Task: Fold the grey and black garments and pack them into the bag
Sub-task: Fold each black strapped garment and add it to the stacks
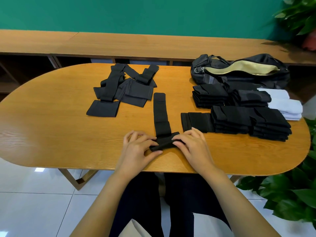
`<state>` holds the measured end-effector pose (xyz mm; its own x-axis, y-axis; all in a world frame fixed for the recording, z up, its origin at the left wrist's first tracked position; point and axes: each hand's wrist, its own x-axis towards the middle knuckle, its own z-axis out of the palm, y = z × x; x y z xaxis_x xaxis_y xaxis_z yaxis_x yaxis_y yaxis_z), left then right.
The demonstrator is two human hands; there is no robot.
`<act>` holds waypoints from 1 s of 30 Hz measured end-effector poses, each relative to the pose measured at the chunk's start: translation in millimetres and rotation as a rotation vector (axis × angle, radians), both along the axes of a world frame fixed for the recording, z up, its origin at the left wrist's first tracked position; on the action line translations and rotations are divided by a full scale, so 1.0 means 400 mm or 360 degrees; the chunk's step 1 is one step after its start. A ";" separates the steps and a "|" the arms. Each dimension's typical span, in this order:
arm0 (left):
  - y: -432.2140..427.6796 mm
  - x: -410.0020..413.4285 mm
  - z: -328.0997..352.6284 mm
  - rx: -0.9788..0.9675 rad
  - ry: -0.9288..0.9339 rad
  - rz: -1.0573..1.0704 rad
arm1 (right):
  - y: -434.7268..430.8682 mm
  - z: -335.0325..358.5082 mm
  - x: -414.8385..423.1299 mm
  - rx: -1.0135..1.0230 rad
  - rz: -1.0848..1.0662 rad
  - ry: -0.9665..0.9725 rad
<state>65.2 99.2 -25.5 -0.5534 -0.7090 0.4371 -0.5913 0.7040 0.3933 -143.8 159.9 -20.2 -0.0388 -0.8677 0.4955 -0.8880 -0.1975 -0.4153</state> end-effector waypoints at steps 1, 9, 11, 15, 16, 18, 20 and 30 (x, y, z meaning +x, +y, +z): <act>0.000 -0.001 -0.001 -0.0018 0.0014 0.0025 | 0.001 0.003 0.006 0.0011 -0.0041 -0.0075; 0.001 0.006 -0.008 -0.0027 0.0264 0.0186 | 0.009 0.005 0.019 0.0067 0.0032 -0.0124; 0.002 0.006 -0.008 0.0002 0.0249 0.0141 | 0.007 0.005 0.020 0.0083 0.0030 -0.0173; -0.001 0.007 -0.004 0.0111 0.0207 0.0128 | 0.009 0.006 0.025 0.0079 0.0032 -0.0246; -0.001 0.006 -0.002 0.0142 0.0217 0.0118 | 0.010 0.006 0.025 0.0110 0.0007 -0.0286; 0.001 0.005 0.004 0.0177 0.0268 0.0125 | 0.011 0.004 0.024 0.0129 -0.0039 -0.0361; 0.003 0.005 0.008 0.0194 0.0366 0.0153 | 0.011 0.002 0.020 0.0108 -0.0036 -0.0358; -0.004 0.006 -0.010 0.0217 0.0322 0.0341 | 0.004 -0.006 0.013 0.0258 -0.0210 -0.0435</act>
